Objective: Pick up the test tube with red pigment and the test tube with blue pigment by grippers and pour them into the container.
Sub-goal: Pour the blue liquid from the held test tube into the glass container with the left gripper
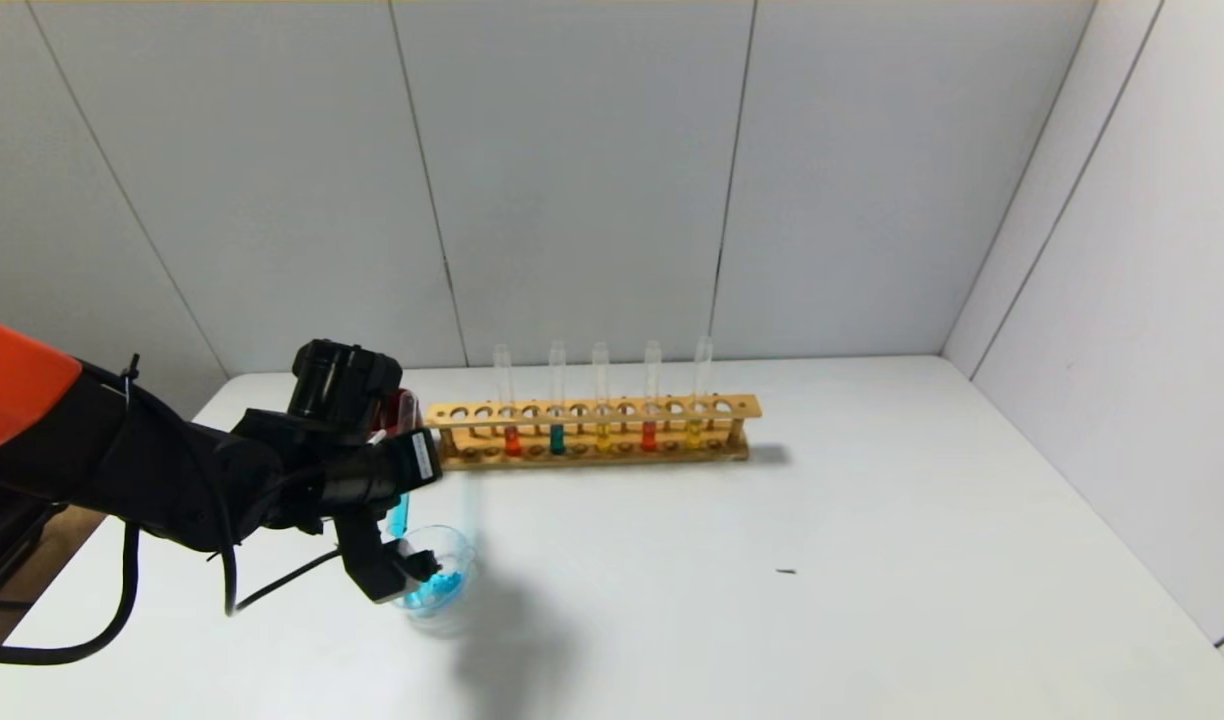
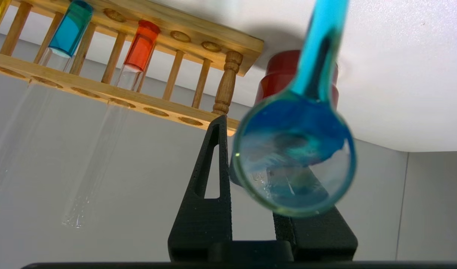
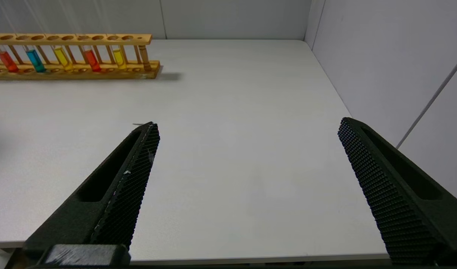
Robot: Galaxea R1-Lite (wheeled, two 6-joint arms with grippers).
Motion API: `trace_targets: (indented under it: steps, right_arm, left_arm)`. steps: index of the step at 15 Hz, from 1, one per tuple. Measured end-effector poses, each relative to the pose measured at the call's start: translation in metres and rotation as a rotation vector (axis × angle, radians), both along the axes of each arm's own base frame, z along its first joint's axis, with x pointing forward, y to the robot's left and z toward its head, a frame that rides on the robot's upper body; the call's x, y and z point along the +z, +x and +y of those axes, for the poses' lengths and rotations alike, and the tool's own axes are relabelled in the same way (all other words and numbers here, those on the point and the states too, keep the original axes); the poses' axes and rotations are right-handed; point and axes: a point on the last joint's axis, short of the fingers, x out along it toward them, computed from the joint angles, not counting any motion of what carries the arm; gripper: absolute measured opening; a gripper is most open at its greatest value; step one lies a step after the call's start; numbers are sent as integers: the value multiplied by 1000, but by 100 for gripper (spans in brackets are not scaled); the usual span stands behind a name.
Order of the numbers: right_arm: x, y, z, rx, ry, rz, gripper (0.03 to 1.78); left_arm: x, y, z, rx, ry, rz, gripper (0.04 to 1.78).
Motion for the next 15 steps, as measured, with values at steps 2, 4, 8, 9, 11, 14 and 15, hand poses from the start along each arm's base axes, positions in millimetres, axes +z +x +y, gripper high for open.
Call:
trace_targets:
  steps: [2, 4, 8, 9, 11, 14, 15]
  right_arm:
    - [0, 0, 0, 0, 0, 0, 175]
    - [0, 0, 0, 0, 0, 0, 175]
    - [0, 0, 0, 0, 0, 0, 175]
    - [0, 0, 0, 0, 0, 0, 175]
    - [0, 0, 0, -1, 0, 0, 175]
    - [0, 0, 0, -1, 0, 0, 175]
    - [0, 0, 0, -1, 0, 0, 175]
  left_arm:
    - [2, 2, -1, -24, 14, -29, 34]
    - [3, 2, -1, -34, 18, -41, 34]
    - [3, 2, -2, -39, 19, -42, 34]
    - [3, 1, -3, -40, 18, -44, 34]
    - [3, 0, -4, -49, 20, -43, 34]
    - [10, 0, -6, -95, 59, -83, 34]
    - [11, 0, -6, -99, 62, -88, 34]
